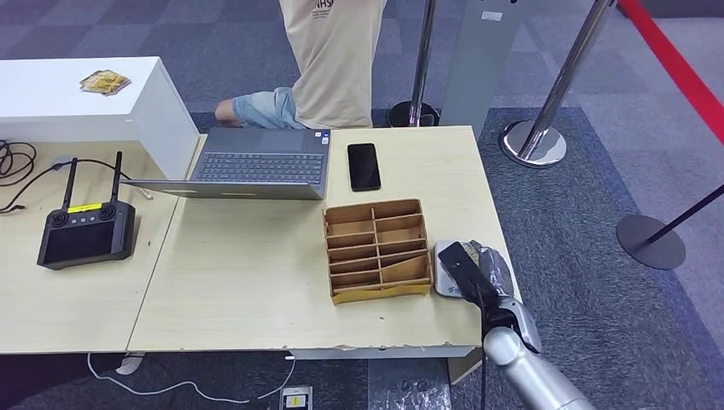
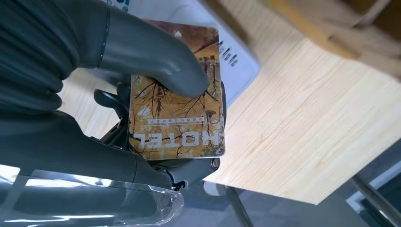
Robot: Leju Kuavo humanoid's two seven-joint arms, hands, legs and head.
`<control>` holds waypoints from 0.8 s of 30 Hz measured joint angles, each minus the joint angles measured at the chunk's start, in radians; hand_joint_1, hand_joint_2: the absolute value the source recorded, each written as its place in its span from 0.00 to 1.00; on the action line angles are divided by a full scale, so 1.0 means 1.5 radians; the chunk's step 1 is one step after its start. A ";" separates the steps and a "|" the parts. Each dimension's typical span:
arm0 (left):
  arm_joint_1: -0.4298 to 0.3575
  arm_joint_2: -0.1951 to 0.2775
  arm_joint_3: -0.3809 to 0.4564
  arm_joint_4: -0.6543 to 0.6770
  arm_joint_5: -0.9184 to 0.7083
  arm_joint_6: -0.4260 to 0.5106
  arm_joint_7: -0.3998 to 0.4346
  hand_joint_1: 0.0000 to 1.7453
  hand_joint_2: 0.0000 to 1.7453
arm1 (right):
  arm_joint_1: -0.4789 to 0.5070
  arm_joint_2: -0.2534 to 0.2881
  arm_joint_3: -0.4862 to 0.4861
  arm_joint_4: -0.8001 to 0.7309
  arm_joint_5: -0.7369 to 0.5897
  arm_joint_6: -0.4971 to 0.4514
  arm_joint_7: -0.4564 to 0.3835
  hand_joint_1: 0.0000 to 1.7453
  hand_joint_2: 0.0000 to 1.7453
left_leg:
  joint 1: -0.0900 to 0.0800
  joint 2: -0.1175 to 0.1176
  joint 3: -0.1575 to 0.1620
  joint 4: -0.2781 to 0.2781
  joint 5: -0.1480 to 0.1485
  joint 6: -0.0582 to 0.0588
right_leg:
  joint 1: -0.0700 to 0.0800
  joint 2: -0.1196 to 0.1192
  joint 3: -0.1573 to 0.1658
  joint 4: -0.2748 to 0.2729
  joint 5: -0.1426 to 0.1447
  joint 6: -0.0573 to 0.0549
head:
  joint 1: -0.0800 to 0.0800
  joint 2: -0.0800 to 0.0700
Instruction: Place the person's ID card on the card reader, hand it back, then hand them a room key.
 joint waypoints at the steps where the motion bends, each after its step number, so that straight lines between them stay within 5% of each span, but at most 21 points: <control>1: 0.000 0.000 0.000 0.000 0.000 0.000 -0.001 0.00 1.00 | 0.002 0.000 0.000 -0.009 -0.005 0.003 0.000 1.00 1.00 | 0.000 0.000 0.000 0.000 0.000 0.000 | 0.000 0.000 0.000 0.000 0.000 0.000 | 0.000 0.000; 12: 0.003 -0.001 0.000 0.000 0.004 0.000 -0.005 0.00 1.00 | 0.015 -0.013 -0.002 -0.153 -0.046 0.009 -0.008 1.00 1.00 | 0.000 0.000 -0.002 0.000 0.000 0.000 | 0.000 0.000 -0.002 0.000 0.000 0.000 | 0.000 0.000; 24: 0.002 -0.002 0.000 0.000 -0.001 -0.003 -0.004 0.00 1.00 | -0.009 -0.044 -0.005 -0.319 0.007 0.032 0.021 1.00 1.00 | 0.000 0.000 -0.003 0.000 0.000 0.000 | 0.000 0.000 -0.003 0.000 0.000 0.000 | 0.000 0.000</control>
